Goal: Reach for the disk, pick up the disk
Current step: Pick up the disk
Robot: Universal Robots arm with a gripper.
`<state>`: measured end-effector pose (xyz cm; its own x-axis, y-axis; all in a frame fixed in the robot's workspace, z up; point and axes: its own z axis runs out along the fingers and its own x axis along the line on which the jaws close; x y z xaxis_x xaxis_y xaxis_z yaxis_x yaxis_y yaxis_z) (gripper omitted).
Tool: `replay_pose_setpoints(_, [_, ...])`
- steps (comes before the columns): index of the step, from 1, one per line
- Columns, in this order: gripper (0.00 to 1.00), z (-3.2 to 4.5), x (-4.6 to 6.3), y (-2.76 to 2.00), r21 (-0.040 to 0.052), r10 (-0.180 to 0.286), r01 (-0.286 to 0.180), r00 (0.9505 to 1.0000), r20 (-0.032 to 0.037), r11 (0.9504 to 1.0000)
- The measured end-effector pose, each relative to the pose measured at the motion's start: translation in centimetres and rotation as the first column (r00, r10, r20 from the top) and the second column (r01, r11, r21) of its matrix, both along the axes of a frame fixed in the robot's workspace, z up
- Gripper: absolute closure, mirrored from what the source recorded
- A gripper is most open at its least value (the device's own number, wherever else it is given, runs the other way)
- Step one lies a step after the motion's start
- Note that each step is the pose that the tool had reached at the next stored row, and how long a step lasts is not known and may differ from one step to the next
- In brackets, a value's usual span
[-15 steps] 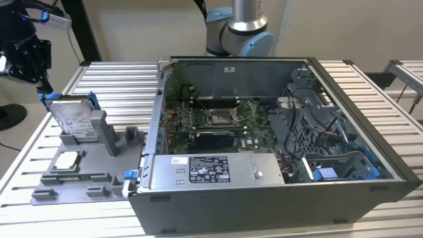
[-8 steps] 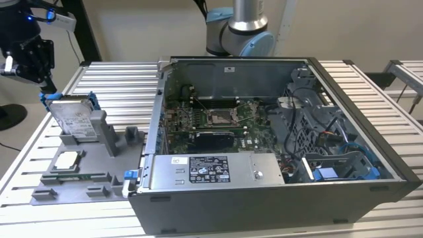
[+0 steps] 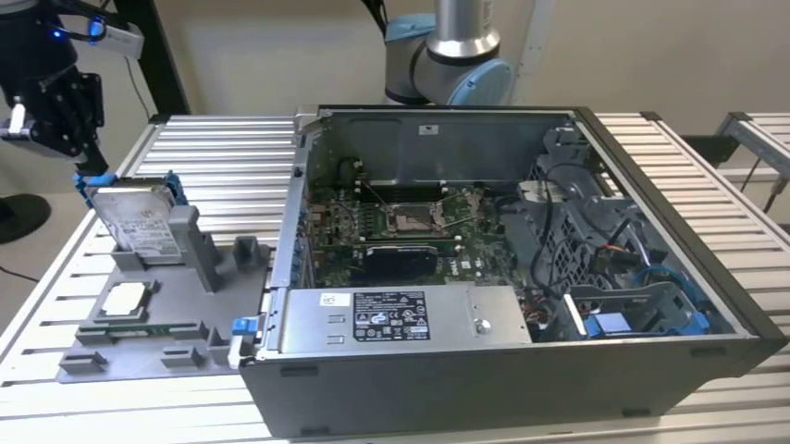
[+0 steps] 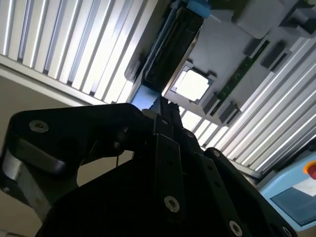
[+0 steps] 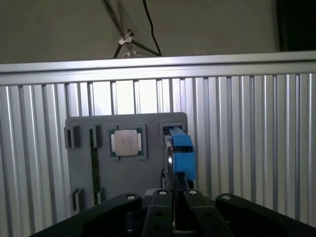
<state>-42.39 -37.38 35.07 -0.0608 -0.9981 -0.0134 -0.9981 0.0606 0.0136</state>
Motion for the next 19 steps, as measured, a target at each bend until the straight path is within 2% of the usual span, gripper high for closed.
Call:
replay_pose_setpoints(12, [0.0,0.0,0.2,0.01,0.0,0.0,0.0,1.0,0.0,1.0])
replay_pose_setpoints(19, [0.0,-1.08,-0.2,0.69,0.0,0.0,0.0,1.0,0.0031,1.0])
